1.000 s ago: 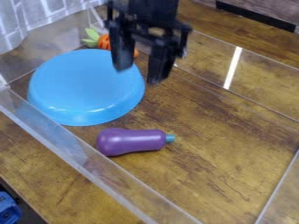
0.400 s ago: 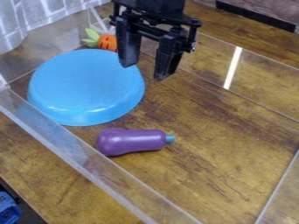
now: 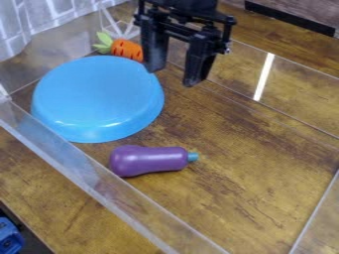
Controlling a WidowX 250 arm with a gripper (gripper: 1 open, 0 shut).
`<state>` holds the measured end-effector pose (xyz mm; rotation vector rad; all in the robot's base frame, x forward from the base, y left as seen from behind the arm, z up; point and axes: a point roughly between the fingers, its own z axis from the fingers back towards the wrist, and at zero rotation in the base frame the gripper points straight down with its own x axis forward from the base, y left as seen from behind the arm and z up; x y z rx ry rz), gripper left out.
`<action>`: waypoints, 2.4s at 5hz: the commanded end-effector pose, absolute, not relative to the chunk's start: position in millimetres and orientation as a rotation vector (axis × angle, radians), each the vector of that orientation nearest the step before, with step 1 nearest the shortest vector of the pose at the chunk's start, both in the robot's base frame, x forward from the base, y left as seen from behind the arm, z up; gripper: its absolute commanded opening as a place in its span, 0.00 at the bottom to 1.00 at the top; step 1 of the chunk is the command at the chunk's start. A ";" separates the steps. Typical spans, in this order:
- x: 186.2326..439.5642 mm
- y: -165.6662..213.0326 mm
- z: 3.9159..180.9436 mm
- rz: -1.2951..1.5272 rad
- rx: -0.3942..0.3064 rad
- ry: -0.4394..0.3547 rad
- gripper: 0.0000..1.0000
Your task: Move the carrot to the right side
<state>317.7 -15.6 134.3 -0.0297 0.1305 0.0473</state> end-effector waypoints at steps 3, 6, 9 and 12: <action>339.0 7.6 149.1 0.122 -0.072 0.080 1.00; 330.0 13.7 129.1 0.080 -0.077 0.093 1.00; 330.5 21.7 130.0 0.124 -0.091 0.102 1.00; 320.7 30.4 119.1 0.078 -0.119 0.106 1.00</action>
